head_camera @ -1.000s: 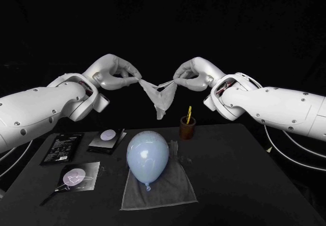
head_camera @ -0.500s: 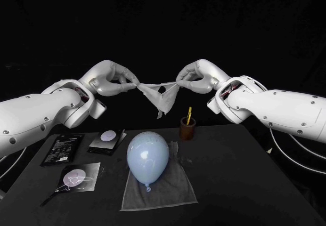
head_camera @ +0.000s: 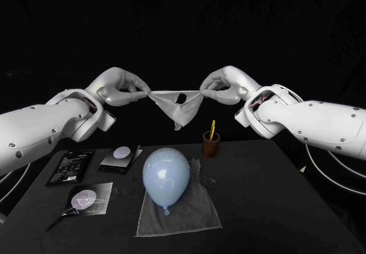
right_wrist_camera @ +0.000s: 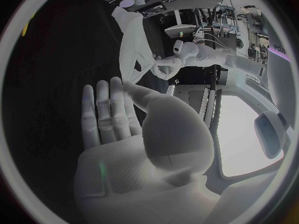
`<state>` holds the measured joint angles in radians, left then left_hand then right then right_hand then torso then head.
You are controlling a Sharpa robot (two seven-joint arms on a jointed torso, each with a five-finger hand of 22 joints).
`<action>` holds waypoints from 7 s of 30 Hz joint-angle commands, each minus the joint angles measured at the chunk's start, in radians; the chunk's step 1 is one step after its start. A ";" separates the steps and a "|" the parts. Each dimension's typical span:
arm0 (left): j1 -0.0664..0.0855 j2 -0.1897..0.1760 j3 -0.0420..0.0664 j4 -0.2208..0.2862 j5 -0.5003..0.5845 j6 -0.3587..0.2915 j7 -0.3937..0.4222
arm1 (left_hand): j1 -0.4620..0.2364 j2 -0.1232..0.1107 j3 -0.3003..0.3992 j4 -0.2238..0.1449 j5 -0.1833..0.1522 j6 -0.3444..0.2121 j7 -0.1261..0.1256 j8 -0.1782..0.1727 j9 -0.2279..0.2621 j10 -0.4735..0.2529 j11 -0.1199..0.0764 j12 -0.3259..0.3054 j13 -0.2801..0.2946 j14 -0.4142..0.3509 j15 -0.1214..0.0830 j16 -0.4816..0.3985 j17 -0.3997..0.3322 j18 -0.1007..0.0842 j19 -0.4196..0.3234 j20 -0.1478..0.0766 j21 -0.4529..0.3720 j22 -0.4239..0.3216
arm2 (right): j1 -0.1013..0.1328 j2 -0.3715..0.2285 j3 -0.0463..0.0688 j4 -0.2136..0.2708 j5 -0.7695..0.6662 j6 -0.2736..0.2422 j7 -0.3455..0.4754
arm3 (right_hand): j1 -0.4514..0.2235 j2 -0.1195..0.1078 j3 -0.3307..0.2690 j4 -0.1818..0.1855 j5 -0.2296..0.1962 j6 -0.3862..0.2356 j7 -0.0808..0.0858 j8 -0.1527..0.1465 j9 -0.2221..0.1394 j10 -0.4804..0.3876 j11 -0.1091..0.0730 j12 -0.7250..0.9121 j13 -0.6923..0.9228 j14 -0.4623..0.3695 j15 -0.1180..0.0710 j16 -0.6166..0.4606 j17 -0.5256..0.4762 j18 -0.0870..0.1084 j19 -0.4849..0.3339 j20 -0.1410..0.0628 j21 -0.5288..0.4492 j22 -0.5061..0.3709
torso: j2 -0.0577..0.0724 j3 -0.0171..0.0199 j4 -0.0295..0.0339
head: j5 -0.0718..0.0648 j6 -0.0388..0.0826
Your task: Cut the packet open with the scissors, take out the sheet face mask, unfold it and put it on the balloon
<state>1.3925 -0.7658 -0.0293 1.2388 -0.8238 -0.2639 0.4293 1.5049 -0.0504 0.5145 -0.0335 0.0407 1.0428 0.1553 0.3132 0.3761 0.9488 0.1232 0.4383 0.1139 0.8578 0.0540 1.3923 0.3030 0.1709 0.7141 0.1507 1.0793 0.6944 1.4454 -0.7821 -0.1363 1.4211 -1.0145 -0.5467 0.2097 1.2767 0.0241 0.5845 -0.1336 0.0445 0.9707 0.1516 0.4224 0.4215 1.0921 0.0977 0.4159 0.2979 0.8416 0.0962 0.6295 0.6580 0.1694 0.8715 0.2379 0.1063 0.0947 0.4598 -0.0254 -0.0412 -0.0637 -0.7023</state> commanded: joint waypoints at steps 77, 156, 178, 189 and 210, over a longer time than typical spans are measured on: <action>-0.035 0.065 -0.011 -0.040 0.217 0.061 -0.062 | -0.117 -0.106 -0.435 0.288 0.008 -0.238 0.077 -0.156 -0.007 -0.087 0.069 -0.087 -0.030 -0.255 0.106 -0.472 -0.154 0.006 -0.040 0.136 -0.654 -0.453 | 0.035 0.082 0.005 -0.006 -0.014 -0.004 -0.014 | 0.012 0.003 0.001 0.000 0.004 0.007 -0.001 0.015 0.098 -0.008 0.001 0.009 0.004 0.009 -0.002 0.004 -0.004 0.016 0.009 0.001 0.007 0.003 | 0.001 -0.0018 -0.0004 | -0.010 0.012; -0.043 0.149 -0.010 0.102 0.180 -0.038 -0.226 | 0.181 0.042 -0.441 0.313 0.008 -0.039 -0.006 0.001 0.021 0.065 -0.015 0.002 0.003 -0.081 0.028 -0.447 -0.087 0.009 0.200 0.069 -0.681 -0.506 | 0.024 0.091 0.005 0.028 -0.018 -0.003 -0.031 | 0.016 0.003 0.001 0.000 0.004 0.005 0.000 0.018 0.101 -0.011 0.001 0.015 0.007 0.012 -0.003 0.004 -0.011 0.016 0.010 -0.001 0.009 0.005 | 0.000 -0.0003 0.0000 | -0.012 0.017; -0.046 0.044 -0.011 0.137 0.219 -0.101 -0.195 | 0.037 -0.007 -0.633 0.317 0.008 -0.259 0.082 0.033 0.021 -0.100 0.054 0.065 0.036 -0.090 0.073 -0.396 -0.038 0.011 0.218 0.082 -0.696 -0.518 | 0.024 0.091 0.005 0.002 -0.047 -0.046 -0.107 | 0.018 0.003 0.001 -0.001 0.004 0.005 0.000 0.019 0.102 -0.011 0.000 0.018 0.008 0.013 -0.004 0.005 -0.013 0.016 0.010 -0.001 0.011 0.005 | 0.000 -0.0016 0.0017 | -0.019 0.015; -0.082 0.011 -0.011 0.220 0.170 -0.075 -0.181 | 0.165 0.042 -0.603 0.312 0.008 -0.151 -0.009 0.164 0.050 0.035 -0.033 0.179 0.079 0.059 -0.012 -0.263 0.030 0.014 0.329 0.013 -0.576 -0.451 | 0.024 0.101 0.005 0.003 -0.055 -0.067 -0.155 | 0.019 0.002 0.002 -0.002 0.004 0.006 -0.001 0.020 0.102 -0.010 0.000 0.020 0.009 0.016 -0.004 0.006 -0.014 0.016 0.012 -0.002 0.012 0.006 | 0.000 -0.0017 0.0005 | -0.020 0.018; -0.137 0.061 -0.011 0.245 0.170 -0.047 -0.226 | 0.104 0.050 -0.620 0.325 0.009 -0.095 -0.002 0.011 -0.038 0.172 -0.038 -0.058 -0.009 0.215 -0.033 -0.237 0.087 0.007 0.349 -0.035 -0.392 -0.327 | 0.021 0.095 0.005 0.038 -0.058 -0.080 -0.175 | 0.020 0.002 0.002 -0.002 0.004 0.007 -0.001 0.021 0.103 -0.010 -0.001 0.021 0.010 0.017 -0.005 0.007 -0.015 0.016 0.012 -0.002 0.013 0.007 | 0.000 -0.0003 0.0016 | -0.022 0.018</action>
<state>1.2561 -0.7093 -0.0414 1.4860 -0.6595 -0.3140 0.2157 1.6166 -0.0013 -0.1010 0.2897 0.0464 0.9424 0.1498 0.3266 0.3386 1.1173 0.0841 0.3814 0.1047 1.0754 0.0150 1.1578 0.3894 0.1691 1.0696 0.1165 0.6806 0.3669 1.4666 -0.6854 -0.1329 1.4559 -1.0593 -0.6080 0.0443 1.2885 0.0275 0.5817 -0.1339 0.0445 0.9699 0.1518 0.4225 0.4215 1.0873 0.0964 0.4316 0.3067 0.8522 0.0928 0.6293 0.6441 0.1770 0.8749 0.2345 0.1140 0.1007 0.4602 -0.0255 -0.0413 -0.0849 -0.6842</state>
